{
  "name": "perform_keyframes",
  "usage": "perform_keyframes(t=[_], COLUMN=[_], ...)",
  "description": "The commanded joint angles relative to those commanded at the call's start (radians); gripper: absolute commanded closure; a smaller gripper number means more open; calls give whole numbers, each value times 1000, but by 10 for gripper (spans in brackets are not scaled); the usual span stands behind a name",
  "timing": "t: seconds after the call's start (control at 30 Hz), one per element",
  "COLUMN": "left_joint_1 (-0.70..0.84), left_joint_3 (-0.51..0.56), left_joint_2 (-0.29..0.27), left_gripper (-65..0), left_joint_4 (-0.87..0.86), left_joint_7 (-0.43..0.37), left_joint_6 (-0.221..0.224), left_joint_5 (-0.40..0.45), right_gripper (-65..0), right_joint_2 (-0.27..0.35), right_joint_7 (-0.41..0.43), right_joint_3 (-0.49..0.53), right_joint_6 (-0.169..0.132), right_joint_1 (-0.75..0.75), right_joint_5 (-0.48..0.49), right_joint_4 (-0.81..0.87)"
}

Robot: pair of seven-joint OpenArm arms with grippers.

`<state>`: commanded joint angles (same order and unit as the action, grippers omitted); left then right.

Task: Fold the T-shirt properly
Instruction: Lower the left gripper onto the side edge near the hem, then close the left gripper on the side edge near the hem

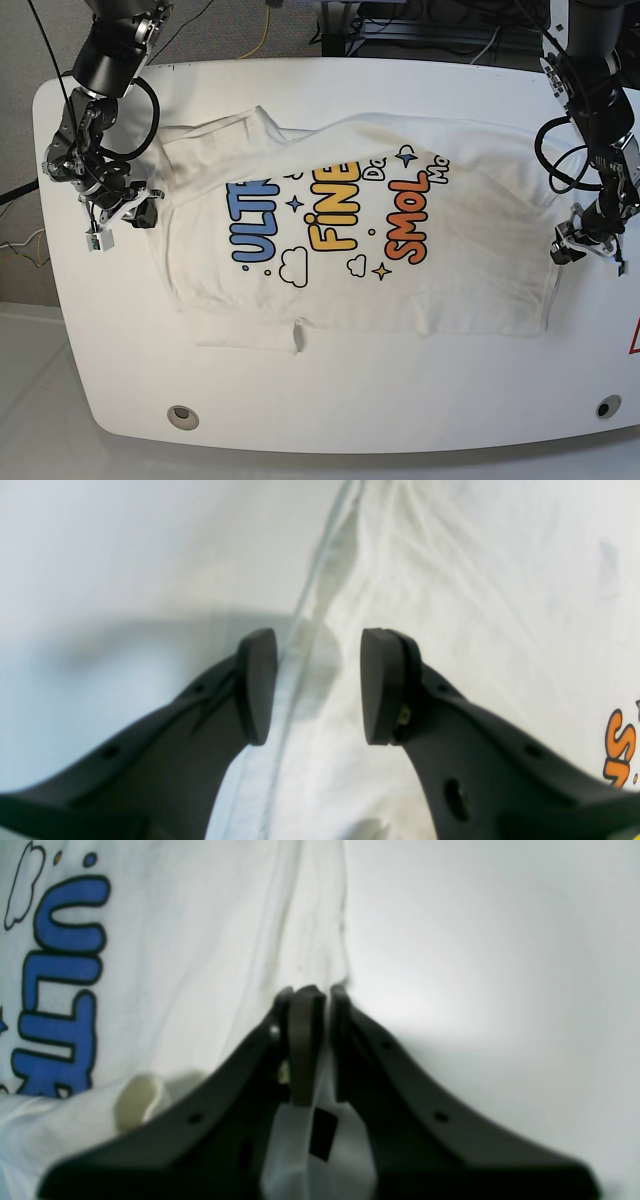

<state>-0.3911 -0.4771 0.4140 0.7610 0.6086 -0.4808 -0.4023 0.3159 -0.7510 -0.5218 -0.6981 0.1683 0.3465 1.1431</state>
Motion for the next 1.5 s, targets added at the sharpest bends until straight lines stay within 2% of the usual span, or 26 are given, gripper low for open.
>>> perform_keyframes(t=[0.67,1.13,1.2,1.27,1.5], left_joint_1=[23,-1,-8,-19,-32], left_joint_3=[-9,11,31,93,173], left_joint_2=[1,12,10,7,10], left_gripper=[-246,-264,-264,-266,-245], left_joint_4=[10,-102,-120,-143,-175], left_joint_7=[8,-57,-67,-108,-170], left_joint_6=[1,-1,-2,1,9], left_joint_5=[-3,-4,11,97,213], right_gripper=[-49,-54,-53,-48,-44], right_joint_2=[-4,-1,-1,-3,-1], right_joint_7=[-1,-7,-7,-8,-5], right_joint_3=[-3,-2,-3,0,2], right_joint_6=[0,0,0,0,0], right_joint_1=[0,-3,-3,-3,-3], right_joint_5=[-1,-2,-2,-3,-4], right_joint_4=[8,4,6,7,5])
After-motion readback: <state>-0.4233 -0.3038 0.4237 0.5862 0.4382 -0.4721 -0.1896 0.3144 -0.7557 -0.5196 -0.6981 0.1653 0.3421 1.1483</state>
